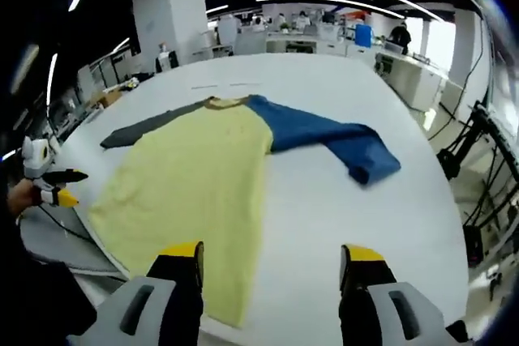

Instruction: Fold the garment on the visible template until the final outline fits inside the template.

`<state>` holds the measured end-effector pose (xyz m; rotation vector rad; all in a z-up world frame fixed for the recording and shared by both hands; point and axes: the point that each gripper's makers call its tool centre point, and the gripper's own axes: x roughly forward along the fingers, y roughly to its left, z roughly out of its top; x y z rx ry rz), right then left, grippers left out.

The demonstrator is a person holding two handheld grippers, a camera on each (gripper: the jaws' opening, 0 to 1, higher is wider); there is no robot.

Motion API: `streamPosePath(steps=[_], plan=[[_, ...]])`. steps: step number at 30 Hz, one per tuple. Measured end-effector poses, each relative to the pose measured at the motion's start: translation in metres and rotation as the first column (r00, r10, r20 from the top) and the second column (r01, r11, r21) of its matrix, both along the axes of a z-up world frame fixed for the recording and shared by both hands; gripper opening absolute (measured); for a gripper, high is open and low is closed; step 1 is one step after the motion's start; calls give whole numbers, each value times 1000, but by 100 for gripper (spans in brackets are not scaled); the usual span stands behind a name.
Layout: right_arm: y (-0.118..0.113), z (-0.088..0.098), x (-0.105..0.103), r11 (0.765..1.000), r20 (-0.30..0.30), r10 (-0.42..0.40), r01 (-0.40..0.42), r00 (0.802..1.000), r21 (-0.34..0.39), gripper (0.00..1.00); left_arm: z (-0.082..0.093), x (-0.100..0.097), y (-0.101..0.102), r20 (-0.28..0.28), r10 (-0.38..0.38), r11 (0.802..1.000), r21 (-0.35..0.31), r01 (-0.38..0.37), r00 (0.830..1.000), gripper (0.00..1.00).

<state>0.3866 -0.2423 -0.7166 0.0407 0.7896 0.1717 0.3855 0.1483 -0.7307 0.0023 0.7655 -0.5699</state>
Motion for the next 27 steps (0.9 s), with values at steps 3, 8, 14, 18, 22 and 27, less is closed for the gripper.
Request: streamPosePath(steps=[3,8,14,18,22,27], plan=[[-10,5,13,997,32,-63,62,998,38,63,4,4,-2,19,-4,1000,-6,4,1000,87],[-25,7,30,996,49,-88,87,995,34,58,7,9,-4,46,-25,1000,11,25,999,92],[-41,5,47,995,63,-100,100,993,4,53,15,12,-10,61,-33,999,-17,34,998,96],[-48,3,62,985,76,-156,149,985,88,47,18,14,-15,66,-41,999,-25,43,997,99],[-62,-5,71,981,65,-186,182,980,64,44,22,16,-19,74,-51,998,-24,53,996,99],[-80,-15,85,973,65,-231,229,971,35,33,26,19,-21,83,-58,998,-22,60,995,99]])
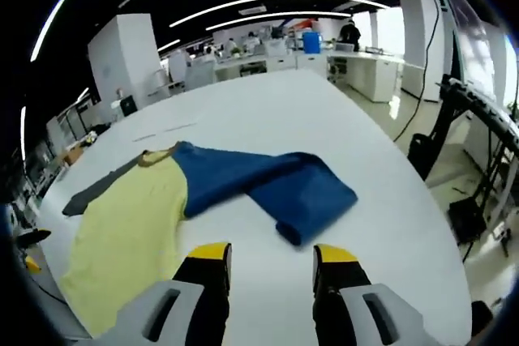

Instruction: Fold the garment on the visible template until the final outline fits inside the template.

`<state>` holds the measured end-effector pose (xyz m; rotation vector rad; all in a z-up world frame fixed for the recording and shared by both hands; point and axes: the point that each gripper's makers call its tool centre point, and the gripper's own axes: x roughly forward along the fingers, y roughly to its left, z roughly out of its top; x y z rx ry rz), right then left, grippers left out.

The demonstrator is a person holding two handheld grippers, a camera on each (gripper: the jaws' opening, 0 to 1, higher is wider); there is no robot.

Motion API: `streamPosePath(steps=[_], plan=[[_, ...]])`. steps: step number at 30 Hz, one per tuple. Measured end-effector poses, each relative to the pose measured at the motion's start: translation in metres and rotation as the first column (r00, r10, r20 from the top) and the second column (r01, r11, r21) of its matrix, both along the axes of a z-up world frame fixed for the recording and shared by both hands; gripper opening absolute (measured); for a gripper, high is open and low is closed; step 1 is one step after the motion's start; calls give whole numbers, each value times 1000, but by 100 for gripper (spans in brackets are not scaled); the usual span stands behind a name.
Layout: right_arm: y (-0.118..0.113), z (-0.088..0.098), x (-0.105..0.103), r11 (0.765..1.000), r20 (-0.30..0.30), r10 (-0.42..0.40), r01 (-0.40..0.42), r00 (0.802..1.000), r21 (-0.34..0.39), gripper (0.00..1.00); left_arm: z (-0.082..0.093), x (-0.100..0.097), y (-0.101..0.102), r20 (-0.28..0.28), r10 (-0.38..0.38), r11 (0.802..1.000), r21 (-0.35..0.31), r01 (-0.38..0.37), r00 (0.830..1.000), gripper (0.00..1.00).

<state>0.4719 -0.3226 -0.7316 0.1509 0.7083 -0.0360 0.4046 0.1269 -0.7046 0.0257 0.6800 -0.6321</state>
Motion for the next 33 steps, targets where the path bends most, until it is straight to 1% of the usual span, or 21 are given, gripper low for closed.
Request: streamPosePath(steps=[2,4,6,9,12,15,18,21,25,26,28,30,31,33], plan=[[-6,-5,3,1000,-10,-13,13,1000,-15,29,0,1,1,-1,2,1000,2,-2,1000,99],[-8,-8,6,1000,-15,-27,27,1000,0,22,0,1,1,-3,3,1000,5,-3,1000,99],[-9,-11,8,999,-15,-37,37,999,6,20,0,1,2,-1,7,1000,10,-7,1000,99],[-15,-18,10,998,-31,-61,60,998,-7,16,1,1,4,-3,15,1000,10,-15,1000,99],[-20,-25,11,997,-43,-78,77,996,-19,10,1,1,5,-2,19,1000,14,-19,1000,99],[-26,-27,12,994,-39,-111,110,993,-18,6,1,1,8,-5,27,999,19,-27,1000,99],[-28,-27,12,993,-41,-117,116,992,-22,2,0,-1,9,-12,32,999,17,-32,999,97],[-28,-28,12,993,-42,-116,114,992,-28,0,-2,-3,14,-21,33,999,37,-33,999,96],[-39,-22,12,988,-23,-144,142,989,-56,0,-2,-4,18,-21,52,998,32,-51,998,96],[-42,-20,12,985,-13,-162,161,987,-57,0,-1,-3,18,-18,55,998,30,-55,998,96],[-45,-14,13,984,-3,-171,170,985,-54,0,-1,-3,19,-17,58,998,26,-57,998,95],[-47,-6,18,982,29,-174,176,984,-70,0,-1,-3,19,-17,58,998,26,-58,998,95],[-46,2,22,982,59,-165,170,984,-81,0,-1,-2,19,-17,58,998,26,-57,998,95],[-42,14,30,982,92,-150,159,984,-98,0,-2,-2,20,-19,61,998,25,-61,998,95]])
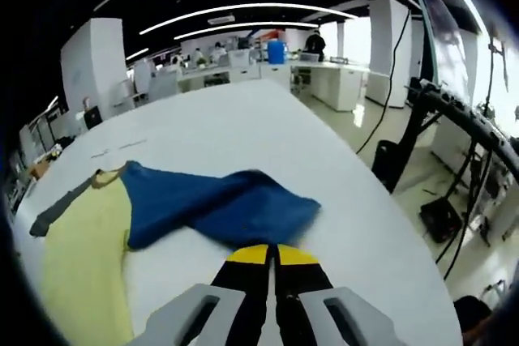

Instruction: Fold the garment on the visible template until the final outline fits inside the template.

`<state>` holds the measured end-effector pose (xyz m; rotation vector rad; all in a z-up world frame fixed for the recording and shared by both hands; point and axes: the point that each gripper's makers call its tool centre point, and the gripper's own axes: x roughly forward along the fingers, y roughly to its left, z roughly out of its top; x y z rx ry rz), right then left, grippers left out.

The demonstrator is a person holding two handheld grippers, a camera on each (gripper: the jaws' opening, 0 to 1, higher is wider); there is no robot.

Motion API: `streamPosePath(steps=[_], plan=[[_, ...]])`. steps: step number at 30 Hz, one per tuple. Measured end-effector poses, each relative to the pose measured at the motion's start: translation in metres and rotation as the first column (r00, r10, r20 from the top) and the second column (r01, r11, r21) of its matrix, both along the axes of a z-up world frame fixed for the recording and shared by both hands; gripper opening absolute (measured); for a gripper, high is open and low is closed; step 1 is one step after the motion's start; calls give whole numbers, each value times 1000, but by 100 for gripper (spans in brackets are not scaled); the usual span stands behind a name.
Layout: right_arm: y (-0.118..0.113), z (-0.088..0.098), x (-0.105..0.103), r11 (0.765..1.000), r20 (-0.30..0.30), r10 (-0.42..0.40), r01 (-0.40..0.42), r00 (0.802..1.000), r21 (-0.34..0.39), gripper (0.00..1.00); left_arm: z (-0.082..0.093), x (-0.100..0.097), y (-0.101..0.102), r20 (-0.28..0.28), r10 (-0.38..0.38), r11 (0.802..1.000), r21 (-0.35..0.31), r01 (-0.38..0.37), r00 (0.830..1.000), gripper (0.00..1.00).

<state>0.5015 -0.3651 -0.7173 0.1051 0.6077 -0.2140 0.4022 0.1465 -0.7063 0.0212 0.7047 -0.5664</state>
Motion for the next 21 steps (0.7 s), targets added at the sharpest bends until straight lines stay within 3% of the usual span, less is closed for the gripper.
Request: streamPosePath(steps=[4,12,21], plan=[[6,16,19,994,24,55,-53,998,-92,0,1,1,3,5,11,1000,-9,-11,1000,95],[28,16,53,976,-4,164,-163,986,-146,0,0,1,6,4,24,1000,-19,-24,1000,95],[62,-3,75,956,-41,268,-271,963,-115,0,-3,0,10,-2,39,999,-23,-39,999,94]])
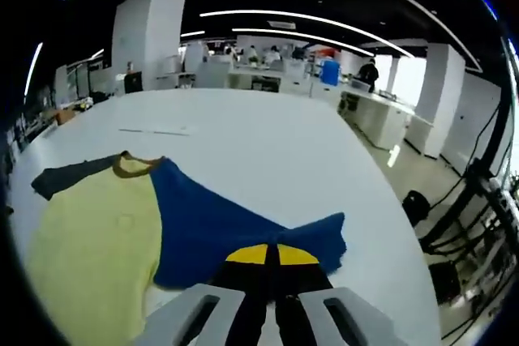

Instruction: Fold the garment on the visible template until the final outline fits inside the template.

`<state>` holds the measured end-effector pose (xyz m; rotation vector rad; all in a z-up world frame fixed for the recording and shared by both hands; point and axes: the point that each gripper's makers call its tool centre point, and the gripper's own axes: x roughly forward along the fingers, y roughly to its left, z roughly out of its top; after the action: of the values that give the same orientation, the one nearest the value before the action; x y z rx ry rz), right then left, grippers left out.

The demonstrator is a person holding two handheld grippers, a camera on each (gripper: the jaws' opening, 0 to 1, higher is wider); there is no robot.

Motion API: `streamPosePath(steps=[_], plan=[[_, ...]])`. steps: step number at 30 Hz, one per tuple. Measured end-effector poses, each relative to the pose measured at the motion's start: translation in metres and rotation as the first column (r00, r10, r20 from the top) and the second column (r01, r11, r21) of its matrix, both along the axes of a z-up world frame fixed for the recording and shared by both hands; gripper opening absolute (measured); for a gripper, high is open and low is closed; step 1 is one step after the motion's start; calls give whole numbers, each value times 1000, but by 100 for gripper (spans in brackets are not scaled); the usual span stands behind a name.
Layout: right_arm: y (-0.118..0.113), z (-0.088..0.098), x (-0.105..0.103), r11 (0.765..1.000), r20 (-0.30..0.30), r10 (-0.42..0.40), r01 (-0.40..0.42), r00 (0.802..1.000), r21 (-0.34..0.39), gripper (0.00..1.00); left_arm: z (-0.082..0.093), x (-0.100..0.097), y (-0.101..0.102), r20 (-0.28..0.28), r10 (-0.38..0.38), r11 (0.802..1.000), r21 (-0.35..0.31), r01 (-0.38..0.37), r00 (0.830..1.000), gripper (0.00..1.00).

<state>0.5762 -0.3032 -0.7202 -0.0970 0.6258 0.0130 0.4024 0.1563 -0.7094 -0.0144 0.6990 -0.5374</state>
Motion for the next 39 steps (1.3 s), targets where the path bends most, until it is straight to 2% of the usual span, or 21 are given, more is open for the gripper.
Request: streamPosePath(steps=[11,15,16,23,28,34,37,39], plan=[[20,-27,-10,998,-74,41,-39,996,40,0,4,2,-4,13,-25,999,24,24,1000,94],[19,-32,-11,997,-85,24,-17,996,79,0,6,3,-7,18,-43,999,28,42,999,95],[21,-33,-12,992,-90,9,2,996,124,0,6,3,-7,18,-43,999,28,43,999,95],[18,-18,-16,981,-59,-4,15,998,193,19,5,5,-6,18,-60,997,50,59,998,94],[8,-10,-19,985,-43,-16,23,999,168,20,7,8,-9,27,-64,997,44,62,998,94],[-14,-19,-26,984,-86,-103,114,991,137,26,12,10,-13,52,-72,997,36,70,996,94],[-19,-21,-25,987,-74,-111,119,991,112,28,9,9,-13,32,-73,997,28,72,997,93],[-20,-27,-25,983,-96,-120,131,988,126,29,10,9,-14,33,-73,997,23,72,997,93]])
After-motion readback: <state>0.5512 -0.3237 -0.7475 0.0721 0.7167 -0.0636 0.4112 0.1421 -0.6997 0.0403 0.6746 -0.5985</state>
